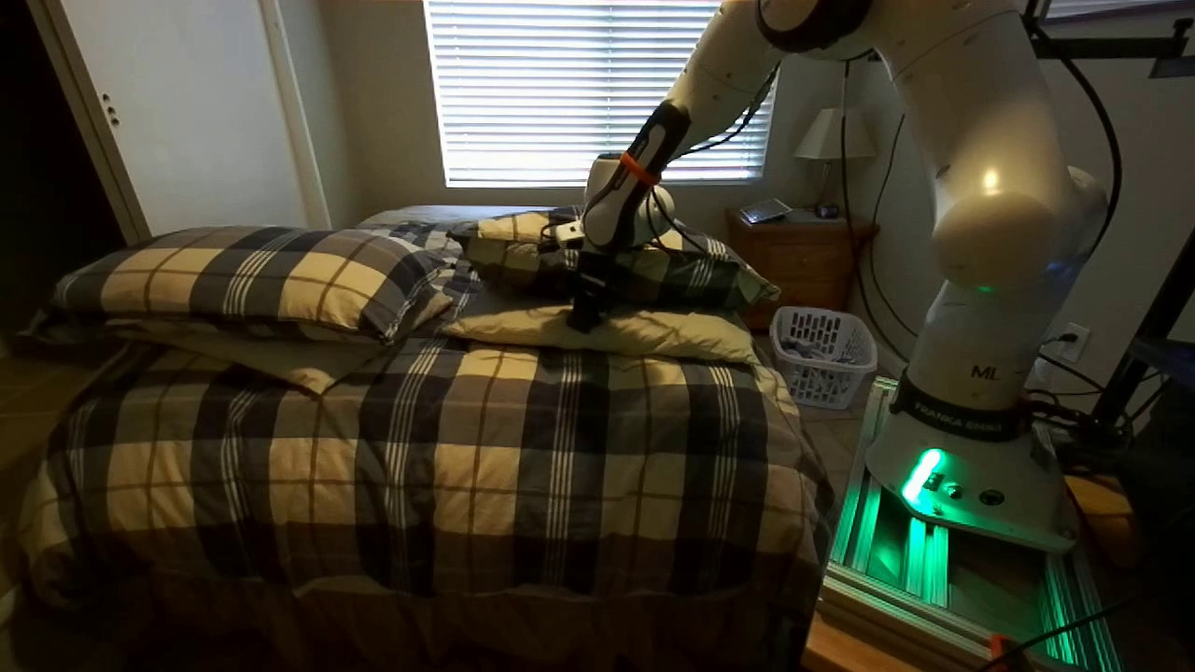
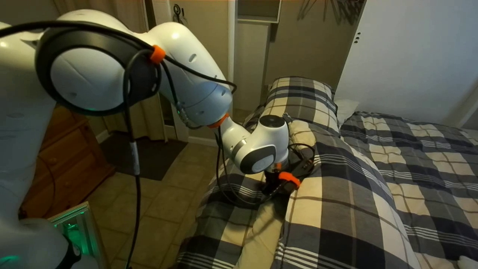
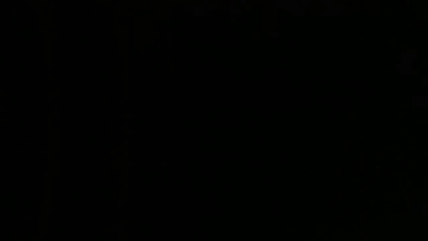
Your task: Push the remote control under the pillow
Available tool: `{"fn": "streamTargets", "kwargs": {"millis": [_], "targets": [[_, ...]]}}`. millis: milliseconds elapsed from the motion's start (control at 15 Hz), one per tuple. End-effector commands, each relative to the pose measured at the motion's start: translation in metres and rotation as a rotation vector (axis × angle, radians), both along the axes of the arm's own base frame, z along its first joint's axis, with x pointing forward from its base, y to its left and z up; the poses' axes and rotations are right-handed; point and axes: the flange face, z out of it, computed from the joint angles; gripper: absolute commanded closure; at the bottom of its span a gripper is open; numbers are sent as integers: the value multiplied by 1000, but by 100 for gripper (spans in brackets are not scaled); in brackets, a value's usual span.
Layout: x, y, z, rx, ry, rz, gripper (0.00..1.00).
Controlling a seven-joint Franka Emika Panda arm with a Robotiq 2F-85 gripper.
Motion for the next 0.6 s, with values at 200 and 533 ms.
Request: {"fn": "streamTargets", "kwargs": {"millis": [200,533], "targets": [[28,-17,14,73,-98,-295,71],[40,-22,19,138,-131,-500,71]]}}
